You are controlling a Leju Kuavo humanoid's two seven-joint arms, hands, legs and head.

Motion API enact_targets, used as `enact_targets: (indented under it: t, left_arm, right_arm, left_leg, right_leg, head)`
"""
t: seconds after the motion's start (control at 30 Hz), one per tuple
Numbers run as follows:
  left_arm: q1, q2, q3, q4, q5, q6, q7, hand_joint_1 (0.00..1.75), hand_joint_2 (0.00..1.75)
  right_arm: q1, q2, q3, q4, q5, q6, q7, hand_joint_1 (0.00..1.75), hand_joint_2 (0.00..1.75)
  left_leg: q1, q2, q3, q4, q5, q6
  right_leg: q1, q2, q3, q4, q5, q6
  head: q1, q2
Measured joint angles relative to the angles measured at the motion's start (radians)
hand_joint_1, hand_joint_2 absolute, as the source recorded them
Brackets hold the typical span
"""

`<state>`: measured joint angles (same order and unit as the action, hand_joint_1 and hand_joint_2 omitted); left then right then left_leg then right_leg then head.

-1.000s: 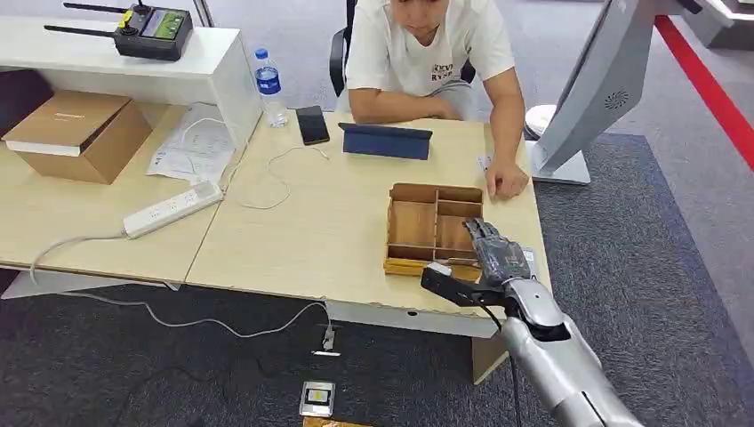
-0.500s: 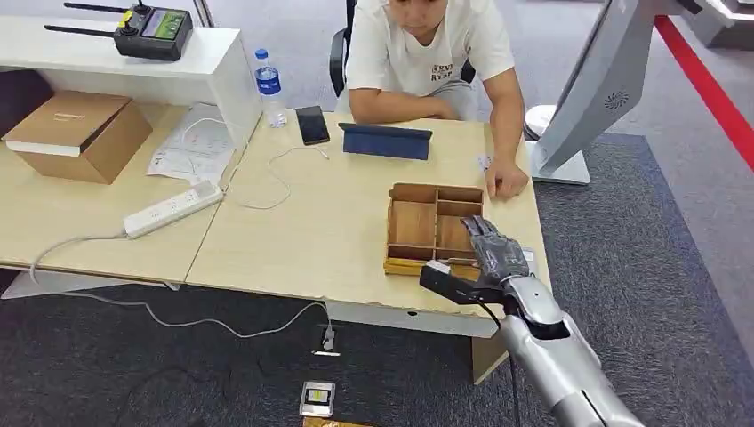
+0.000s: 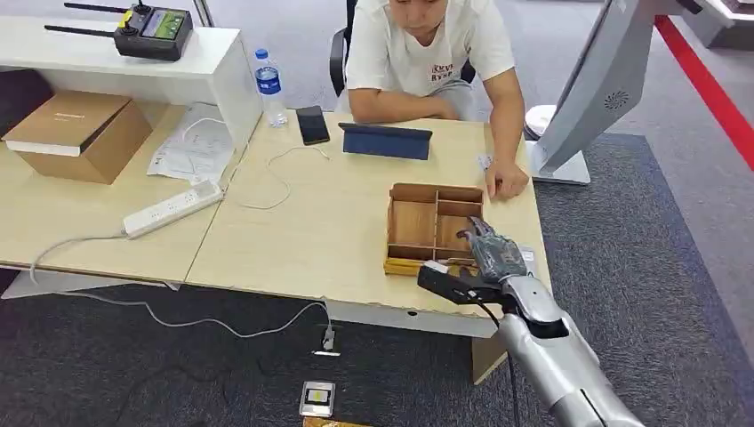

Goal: Pass the card to the sensor for recognition and then transmit it.

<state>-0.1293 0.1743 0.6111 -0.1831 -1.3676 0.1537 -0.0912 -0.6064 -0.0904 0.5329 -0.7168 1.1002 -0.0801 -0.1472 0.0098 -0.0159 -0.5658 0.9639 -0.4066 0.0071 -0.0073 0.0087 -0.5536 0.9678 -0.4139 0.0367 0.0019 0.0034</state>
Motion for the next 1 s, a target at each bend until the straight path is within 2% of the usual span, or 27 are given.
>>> enact_targets:
  t: [0.67, 1.0]
  left_arm:
    - [0.000, -0.001, 0.000, 0.000, -0.014, 0.004, 0.001, 0.00, 0.00]
    - [0.001, -0.001, 0.000, 0.000, -0.015, 0.002, 0.006, 0.00, 0.00]
  right_arm:
    - [-0.005, 0.001, -0.002, 0.001, -0.008, 0.010, -0.002, 1.75, 1.75]
    - [-0.023, 0.003, -0.015, -0.029, -0.032, -0.038, 0.010, 1.75, 1.75]
  left_leg:
    - [0.000, 0.000, 0.000, 0.000, 0.000, 0.000]
    - [0.000, 0.000, 0.000, 0.000, 0.000, 0.000]
  right_leg:
    - [0.000, 0.000, 0.000, 0.000, 0.000, 0.000]
    - [0.000, 0.000, 0.000, 0.000, 0.000, 0.000]
  head:
    - [0.000, 0.000]
    - [0.000, 0.000]
